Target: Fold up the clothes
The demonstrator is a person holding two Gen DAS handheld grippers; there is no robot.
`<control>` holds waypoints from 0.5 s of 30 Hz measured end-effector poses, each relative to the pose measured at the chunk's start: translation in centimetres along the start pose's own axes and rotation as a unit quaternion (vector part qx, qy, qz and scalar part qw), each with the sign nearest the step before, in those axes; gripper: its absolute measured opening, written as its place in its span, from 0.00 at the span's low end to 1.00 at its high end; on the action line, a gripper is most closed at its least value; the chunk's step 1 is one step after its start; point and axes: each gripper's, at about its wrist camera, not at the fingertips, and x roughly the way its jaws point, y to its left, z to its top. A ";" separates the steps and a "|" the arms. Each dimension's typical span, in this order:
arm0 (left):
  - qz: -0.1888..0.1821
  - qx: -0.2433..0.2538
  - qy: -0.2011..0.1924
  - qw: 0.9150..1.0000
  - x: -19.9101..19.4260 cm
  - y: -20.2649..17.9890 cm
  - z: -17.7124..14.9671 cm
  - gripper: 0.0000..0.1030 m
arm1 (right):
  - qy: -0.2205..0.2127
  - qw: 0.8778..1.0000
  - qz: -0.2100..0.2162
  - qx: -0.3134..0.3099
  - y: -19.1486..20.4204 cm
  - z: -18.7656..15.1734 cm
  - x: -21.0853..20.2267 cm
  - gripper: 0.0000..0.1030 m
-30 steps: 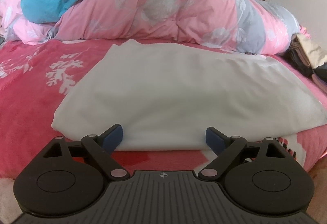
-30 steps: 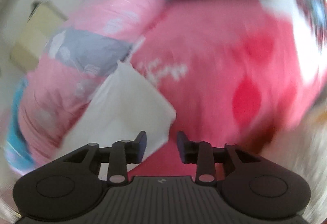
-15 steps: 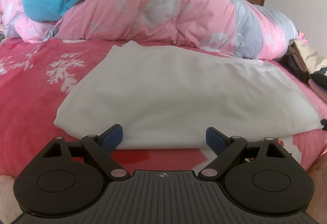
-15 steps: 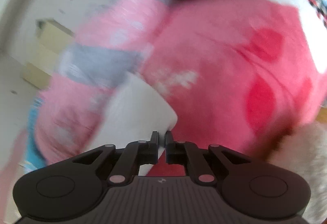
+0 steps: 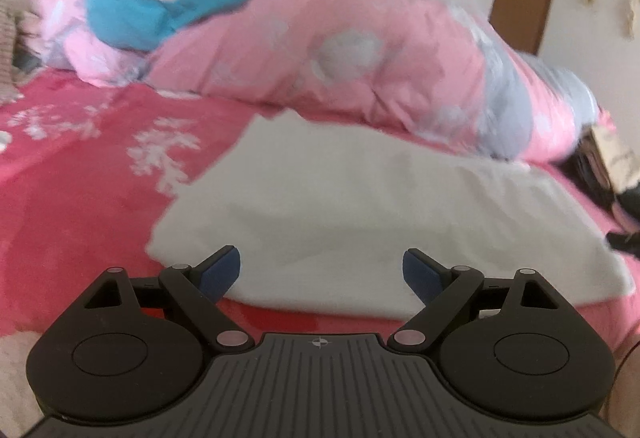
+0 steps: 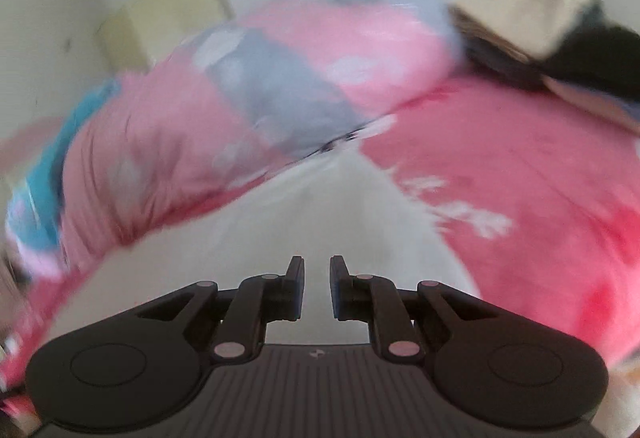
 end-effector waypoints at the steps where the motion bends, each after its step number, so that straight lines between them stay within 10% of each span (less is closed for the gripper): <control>1: 0.005 -0.002 -0.004 1.000 -0.1 0.2 0.1 0.87 | 0.003 1.000 -0.009 -0.021 0.6 -0.1 1.1 0.14; 11: -0.008 0.065 -0.018 0.998 2.4 -3.1 1.3 0.87 | -0.024 0.996 0.008 -0.090 3.7 0.8 0.7 0.13; 15: -0.020 0.098 0.003 0.995 5.3 -5.5 1.3 0.87 | 0.028 0.994 0.011 -0.107 4.7 -0.3 4.8 0.14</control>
